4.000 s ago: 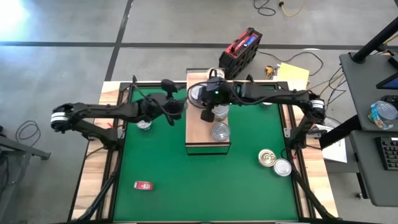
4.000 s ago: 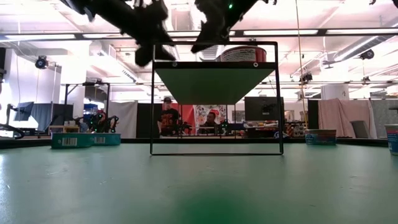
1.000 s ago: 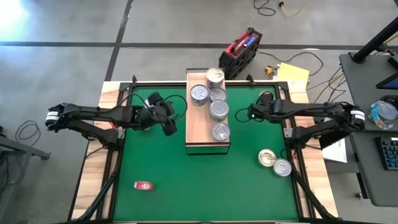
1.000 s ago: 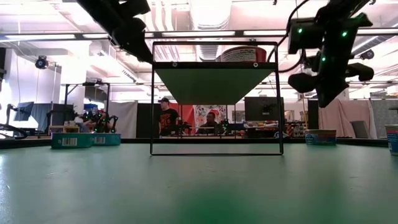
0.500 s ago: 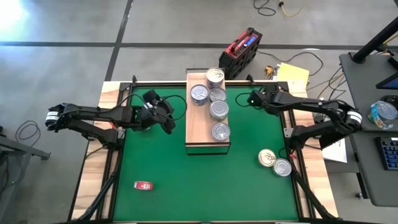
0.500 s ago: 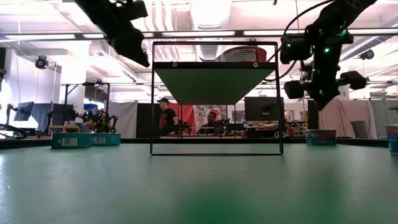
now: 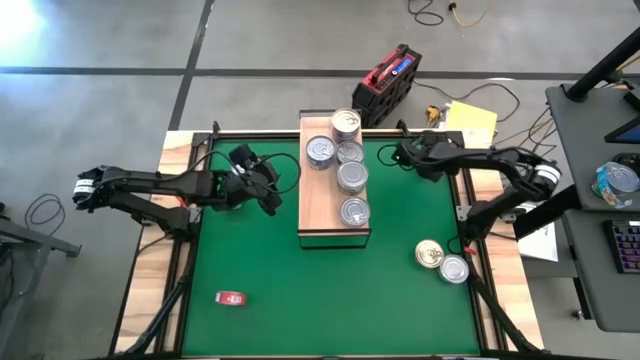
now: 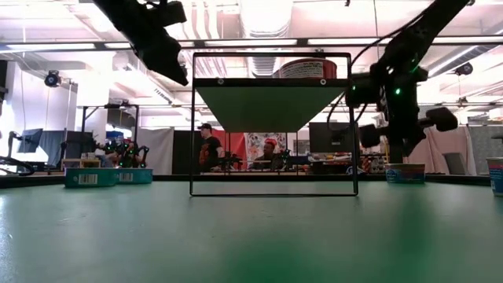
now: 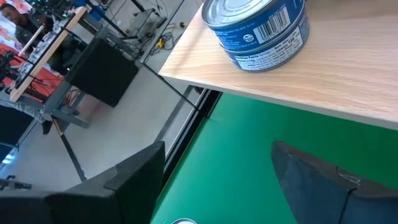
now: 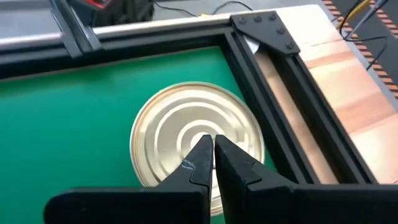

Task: Stack canned seafood by type on shelf
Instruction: Stack the top dark blue tuna can on top of the dark blue can on the shelf

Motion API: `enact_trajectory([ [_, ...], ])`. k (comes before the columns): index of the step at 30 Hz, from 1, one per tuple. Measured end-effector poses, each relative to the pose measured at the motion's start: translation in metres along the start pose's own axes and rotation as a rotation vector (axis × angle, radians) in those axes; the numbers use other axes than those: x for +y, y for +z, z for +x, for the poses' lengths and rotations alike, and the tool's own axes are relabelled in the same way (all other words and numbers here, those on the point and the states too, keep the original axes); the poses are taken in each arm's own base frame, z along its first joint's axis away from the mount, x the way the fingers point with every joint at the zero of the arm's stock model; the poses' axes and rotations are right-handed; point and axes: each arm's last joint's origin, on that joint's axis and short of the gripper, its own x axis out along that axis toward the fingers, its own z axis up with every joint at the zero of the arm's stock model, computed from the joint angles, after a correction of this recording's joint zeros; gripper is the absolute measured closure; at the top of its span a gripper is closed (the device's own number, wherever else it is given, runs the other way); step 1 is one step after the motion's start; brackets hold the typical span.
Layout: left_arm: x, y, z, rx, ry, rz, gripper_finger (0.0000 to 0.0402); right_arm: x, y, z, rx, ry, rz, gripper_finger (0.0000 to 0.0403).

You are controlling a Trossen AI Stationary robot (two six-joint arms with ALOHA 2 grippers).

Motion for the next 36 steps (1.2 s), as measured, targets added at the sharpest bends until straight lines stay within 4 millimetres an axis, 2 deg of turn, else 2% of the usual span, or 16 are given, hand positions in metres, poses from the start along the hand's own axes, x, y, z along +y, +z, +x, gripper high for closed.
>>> enact_trajectory([
  [7, 0.0, 0.0, 0.0, 0.003, 0.0, 0.003, 0.0125, 0.009, -0.01, 0.013, 0.026, -0.026, -0.022, 0.0394],
  [16, 0.0, -0.001, 0.0, 0.008, -0.001, 0.008, 0.0125, 0.01, -0.012, 0.017, 0.062, -0.028, -0.041, 0.0394],
  [24, 0.0, -0.001, 0.0, 0.008, 0.0, 0.004, 0.0125, 0.007, -0.011, 0.01, 0.159, 0.036, -0.056, 0.0394],
  [36, 0.0, -0.001, 0.0, 0.007, -0.002, 0.003, 0.0125, -0.002, -0.014, -0.014, 0.313, 0.166, -0.127, 0.0394],
])
